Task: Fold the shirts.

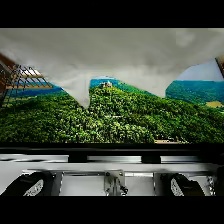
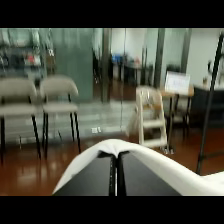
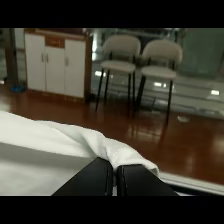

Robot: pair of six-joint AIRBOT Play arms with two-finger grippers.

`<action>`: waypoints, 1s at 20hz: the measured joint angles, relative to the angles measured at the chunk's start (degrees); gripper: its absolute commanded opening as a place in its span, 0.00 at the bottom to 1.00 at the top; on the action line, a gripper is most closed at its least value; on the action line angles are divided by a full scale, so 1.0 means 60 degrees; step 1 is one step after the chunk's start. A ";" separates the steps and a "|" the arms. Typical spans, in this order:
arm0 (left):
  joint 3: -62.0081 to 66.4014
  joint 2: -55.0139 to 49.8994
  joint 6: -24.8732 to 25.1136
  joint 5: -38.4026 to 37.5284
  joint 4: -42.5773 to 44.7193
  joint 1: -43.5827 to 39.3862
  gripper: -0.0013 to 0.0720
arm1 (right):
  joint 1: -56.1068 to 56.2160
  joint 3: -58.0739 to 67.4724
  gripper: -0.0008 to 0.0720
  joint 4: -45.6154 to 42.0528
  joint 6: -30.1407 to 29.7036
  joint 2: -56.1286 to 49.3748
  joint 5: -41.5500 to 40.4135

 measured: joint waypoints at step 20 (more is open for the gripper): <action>-0.1730 -0.4262 0.0703 -0.2699 0.2302 -0.0011 0.06 | 0.0015 -0.1118 0.09 -0.2626 0.2164 -0.4936 -0.3974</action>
